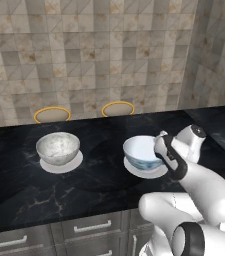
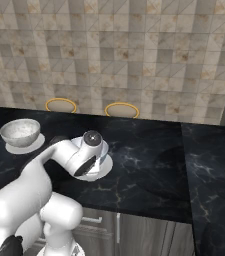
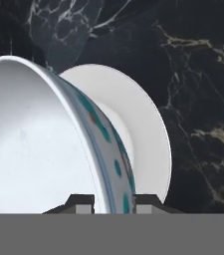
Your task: Move the bowls from the cabinet to the plates on the dining table.
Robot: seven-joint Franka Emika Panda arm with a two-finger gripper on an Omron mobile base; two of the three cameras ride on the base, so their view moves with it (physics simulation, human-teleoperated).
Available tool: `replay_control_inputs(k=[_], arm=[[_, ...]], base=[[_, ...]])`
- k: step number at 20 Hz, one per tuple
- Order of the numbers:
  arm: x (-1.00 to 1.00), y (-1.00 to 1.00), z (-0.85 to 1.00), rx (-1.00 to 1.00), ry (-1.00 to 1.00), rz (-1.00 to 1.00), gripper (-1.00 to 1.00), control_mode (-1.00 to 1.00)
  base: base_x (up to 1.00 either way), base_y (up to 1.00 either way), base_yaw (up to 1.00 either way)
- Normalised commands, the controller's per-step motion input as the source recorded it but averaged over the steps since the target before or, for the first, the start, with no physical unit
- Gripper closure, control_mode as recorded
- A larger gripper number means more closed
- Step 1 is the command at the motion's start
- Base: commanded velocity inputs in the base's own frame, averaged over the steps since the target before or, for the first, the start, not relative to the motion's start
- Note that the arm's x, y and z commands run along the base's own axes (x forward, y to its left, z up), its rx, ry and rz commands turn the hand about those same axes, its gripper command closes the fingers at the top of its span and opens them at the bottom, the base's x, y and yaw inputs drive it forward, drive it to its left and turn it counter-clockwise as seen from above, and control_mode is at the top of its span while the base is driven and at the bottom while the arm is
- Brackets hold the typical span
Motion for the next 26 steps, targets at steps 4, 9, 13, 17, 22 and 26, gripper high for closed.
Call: replay_control_inputs(k=[4,9,13,17,22,26], arm=[[0.20,0.00,-0.21,0.00,0.00,0.00,1.00,-1.00],[0.05,0.00,-0.18,0.00,0.00,0.00,1.00,-1.00],[0.00,0.00,0.00,0.00,0.00,0.00,1.00,-1.00],[0.00,0.04,0.00,0.00,0.00,0.01,1.00,-1.00],[0.00,0.02,0.00,0.01,0.00,0.00,-1.00,-1.00],[0.00,0.02,0.00,0.00,0.00,0.00,-1.00,-1.00]], base=[[0.00,0.00,0.00],[0.00,0.00,0.00],[0.00,0.00,0.00],[0.00,0.00,0.00],[0.00,0.00,0.00],[0.00,0.00,0.00]])
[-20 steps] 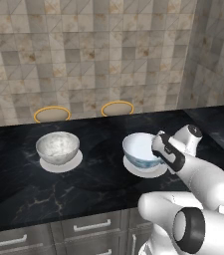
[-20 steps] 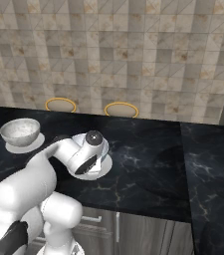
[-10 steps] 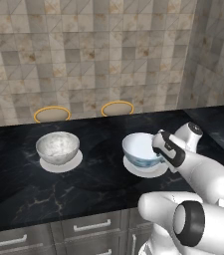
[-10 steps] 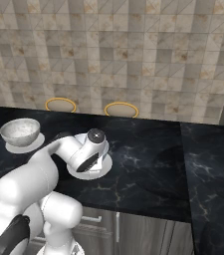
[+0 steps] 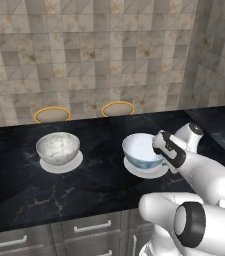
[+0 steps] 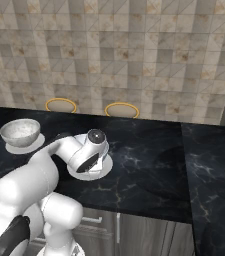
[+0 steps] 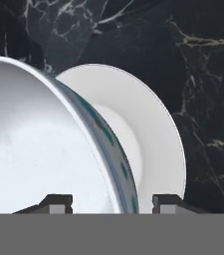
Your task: Move the bowls from the cabinet to the plates on the dining table.
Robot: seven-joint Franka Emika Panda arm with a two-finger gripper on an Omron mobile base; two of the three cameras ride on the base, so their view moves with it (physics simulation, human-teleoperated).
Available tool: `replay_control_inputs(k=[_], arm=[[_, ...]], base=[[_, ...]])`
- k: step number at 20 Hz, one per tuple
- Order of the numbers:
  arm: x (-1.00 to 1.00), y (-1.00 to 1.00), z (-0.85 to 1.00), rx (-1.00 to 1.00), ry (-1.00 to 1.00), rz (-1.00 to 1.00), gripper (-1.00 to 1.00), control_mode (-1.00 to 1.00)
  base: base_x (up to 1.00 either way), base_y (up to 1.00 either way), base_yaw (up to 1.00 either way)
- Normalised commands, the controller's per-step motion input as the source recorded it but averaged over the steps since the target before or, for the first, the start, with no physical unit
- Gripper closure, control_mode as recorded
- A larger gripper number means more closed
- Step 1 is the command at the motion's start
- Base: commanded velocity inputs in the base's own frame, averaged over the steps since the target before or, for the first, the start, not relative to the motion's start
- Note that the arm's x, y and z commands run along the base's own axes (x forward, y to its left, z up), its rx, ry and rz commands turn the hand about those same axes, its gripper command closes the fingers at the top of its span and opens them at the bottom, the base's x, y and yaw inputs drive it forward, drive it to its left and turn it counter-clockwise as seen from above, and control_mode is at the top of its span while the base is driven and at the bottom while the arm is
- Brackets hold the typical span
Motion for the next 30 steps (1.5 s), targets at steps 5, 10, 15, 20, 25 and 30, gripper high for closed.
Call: replay_control_inputs(k=[5,10,15,20,25,30], arm=[[-0.31,0.05,0.14,0.00,0.00,0.00,-1.00,-1.00],[-0.85,0.00,0.56,-0.08,-0.02,0.00,-1.00,-1.00],[-0.93,0.00,0.69,-0.10,-0.03,0.00,-1.00,-1.00],[-0.69,0.02,0.80,-0.17,-0.11,0.00,-1.00,-1.00],[-0.40,0.01,0.81,-0.21,-0.10,0.15,-1.00,-1.00],[-0.42,0.00,0.55,-0.11,-0.04,0.29,-1.00,-1.00]], base=[[0.00,0.00,0.00],[0.00,0.00,0.00],[0.00,0.00,0.00],[0.00,0.00,0.00],[0.00,0.00,0.00],[0.00,0.00,0.00]])
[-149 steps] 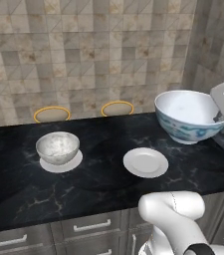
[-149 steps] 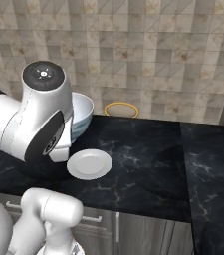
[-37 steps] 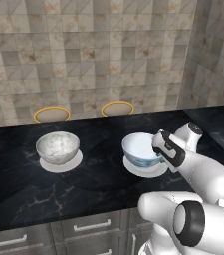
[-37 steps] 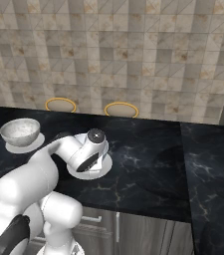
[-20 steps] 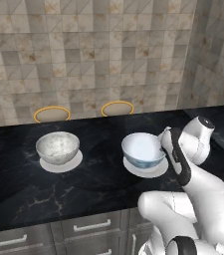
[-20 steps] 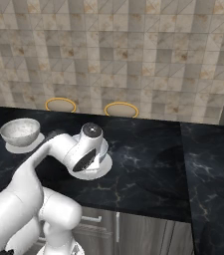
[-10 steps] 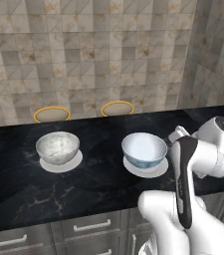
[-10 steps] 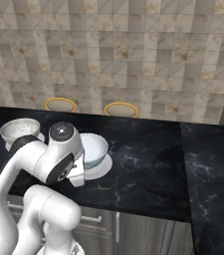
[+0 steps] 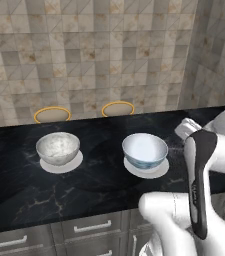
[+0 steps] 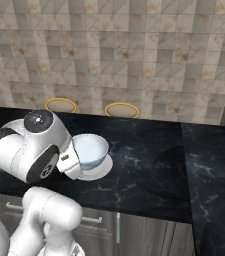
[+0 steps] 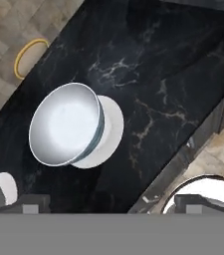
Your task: Move the bowls from the cabinet to the plates on the dining table.
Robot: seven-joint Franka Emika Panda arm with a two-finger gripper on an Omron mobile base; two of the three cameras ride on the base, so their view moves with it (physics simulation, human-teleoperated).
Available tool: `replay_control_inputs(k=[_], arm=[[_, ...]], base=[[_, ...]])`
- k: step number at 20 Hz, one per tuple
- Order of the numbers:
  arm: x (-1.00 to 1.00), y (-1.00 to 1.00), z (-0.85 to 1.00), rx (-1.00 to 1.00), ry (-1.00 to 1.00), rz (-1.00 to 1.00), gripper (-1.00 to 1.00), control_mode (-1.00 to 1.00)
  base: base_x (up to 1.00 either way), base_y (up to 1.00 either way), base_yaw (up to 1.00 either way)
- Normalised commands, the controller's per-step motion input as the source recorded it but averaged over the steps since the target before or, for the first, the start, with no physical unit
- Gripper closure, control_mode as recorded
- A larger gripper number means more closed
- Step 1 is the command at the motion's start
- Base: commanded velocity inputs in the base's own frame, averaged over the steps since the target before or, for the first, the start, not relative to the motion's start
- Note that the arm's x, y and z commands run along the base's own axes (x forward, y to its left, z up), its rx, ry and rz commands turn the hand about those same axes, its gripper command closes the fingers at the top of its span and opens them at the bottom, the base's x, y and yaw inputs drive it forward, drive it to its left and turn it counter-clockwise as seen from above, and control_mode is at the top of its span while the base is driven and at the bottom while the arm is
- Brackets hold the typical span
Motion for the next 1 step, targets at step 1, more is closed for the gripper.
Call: replay_control_inputs(k=[1], arm=[[-0.42,0.02,0.46,-0.05,0.00,0.35,-1.00,-1.00]], base=[[0.00,0.00,0.00]])
